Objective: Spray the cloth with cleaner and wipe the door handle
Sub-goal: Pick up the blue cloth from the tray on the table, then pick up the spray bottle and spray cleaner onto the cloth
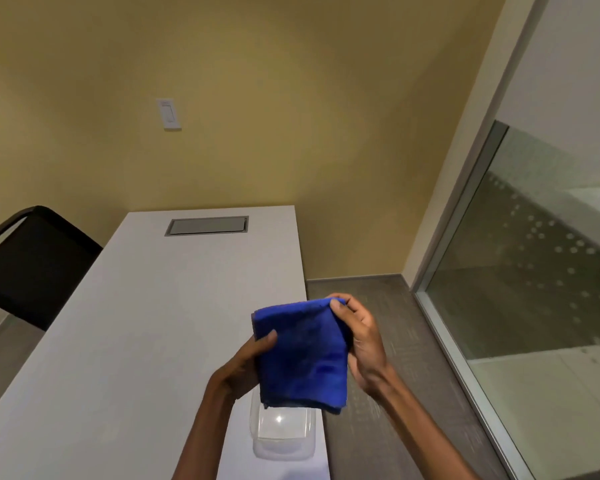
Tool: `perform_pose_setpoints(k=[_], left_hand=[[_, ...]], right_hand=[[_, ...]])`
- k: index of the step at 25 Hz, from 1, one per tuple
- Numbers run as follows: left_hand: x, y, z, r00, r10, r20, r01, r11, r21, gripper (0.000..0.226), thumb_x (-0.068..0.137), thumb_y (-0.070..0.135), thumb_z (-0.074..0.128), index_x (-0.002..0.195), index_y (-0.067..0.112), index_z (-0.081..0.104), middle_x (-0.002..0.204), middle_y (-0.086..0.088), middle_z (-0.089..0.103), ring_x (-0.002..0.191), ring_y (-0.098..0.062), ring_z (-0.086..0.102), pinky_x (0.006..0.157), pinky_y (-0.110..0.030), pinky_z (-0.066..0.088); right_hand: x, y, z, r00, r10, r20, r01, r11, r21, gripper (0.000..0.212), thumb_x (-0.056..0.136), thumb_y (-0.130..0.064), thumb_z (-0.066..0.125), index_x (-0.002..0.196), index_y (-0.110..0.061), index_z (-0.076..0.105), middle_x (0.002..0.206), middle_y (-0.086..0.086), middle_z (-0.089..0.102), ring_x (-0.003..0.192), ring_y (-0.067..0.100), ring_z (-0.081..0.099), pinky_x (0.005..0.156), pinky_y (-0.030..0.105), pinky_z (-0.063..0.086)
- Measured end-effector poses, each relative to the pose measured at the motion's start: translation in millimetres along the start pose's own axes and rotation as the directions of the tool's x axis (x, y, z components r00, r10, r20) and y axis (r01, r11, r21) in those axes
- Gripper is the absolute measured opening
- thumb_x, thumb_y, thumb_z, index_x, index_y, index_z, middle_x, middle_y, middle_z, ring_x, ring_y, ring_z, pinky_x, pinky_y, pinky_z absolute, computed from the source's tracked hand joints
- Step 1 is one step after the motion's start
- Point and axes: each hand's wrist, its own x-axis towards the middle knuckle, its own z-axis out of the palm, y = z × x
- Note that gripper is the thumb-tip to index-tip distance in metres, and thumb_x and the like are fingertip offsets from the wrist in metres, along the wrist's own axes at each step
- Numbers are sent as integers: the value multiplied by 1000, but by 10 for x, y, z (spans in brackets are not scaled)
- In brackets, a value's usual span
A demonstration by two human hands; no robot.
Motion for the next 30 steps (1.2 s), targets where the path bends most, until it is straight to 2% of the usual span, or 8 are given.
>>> perform_pose_setpoints(k=[5,9,13,16,19,22,26,30], left_hand=[[-55,-360,9,991,-104,-81,91,985,-149,82,73,59,81,134,8,60,130,-19,70,113,-33,70,91,-40,62],[-156,-580,-202,948,-145,-282,118,987,-110,51,100,38,52,137,1,57,126,-26,69,103,-30,70,85,-38,59],[-273,-569,-434,938,-155,-310,133,987,-91,51,91,45,57,124,7,66,112,-16,76,99,-27,72,83,-38,58],[-353,-539,-576,931,-168,-324,142,985,-100,45,88,47,60,116,13,71,111,-14,77,96,-23,74,84,-38,58],[-385,-541,-736,917,-173,-358,146,984,-101,46,86,47,60,115,12,70,104,-13,79,89,-21,75,77,-34,59],[-403,-539,-866,910,-185,-370,162,983,-91,43,89,45,59,116,13,70,101,-9,80,86,-20,76,73,-31,60],[-389,-513,-1028,889,-198,-413,179,980,-86,39,87,48,61,107,18,77,101,-7,81,84,-18,78,69,-29,62],[-343,-497,-1155,883,-189,-429,165,982,-95,33,86,53,61,98,29,81,104,-8,80,86,-18,78,72,-30,62]], right_hand=[[-44,336,-225,997,57,-51,-64,989,-132,24,90,-30,73,103,-9,71,94,8,76,84,20,71,68,26,59],[31,745,-343,988,130,-78,-147,949,-280,37,89,-43,67,120,-24,70,120,4,74,112,19,70,85,27,57],[233,1139,-423,955,232,-186,-292,845,-448,48,98,-9,61,144,-16,49,145,10,56,134,26,53,105,32,48],[393,1285,-319,930,338,-146,-362,765,-533,67,93,11,59,154,-7,35,155,14,43,145,29,40,113,38,40],[523,1384,-172,918,382,-107,-370,728,-577,64,92,11,58,150,-9,40,148,16,50,134,31,50,105,37,45],[618,1492,-45,903,418,-100,-399,729,-556,46,94,0,65,137,-9,51,119,17,63,105,27,61,91,33,49],[676,1605,-1,947,305,-103,-311,785,-536,18,95,-11,69,110,-3,61,87,7,62,88,24,62,79,26,51],[611,1510,-47,973,207,-106,-232,826,-514,23,90,-7,75,110,-11,65,101,24,72,99,39,68,83,32,55]])
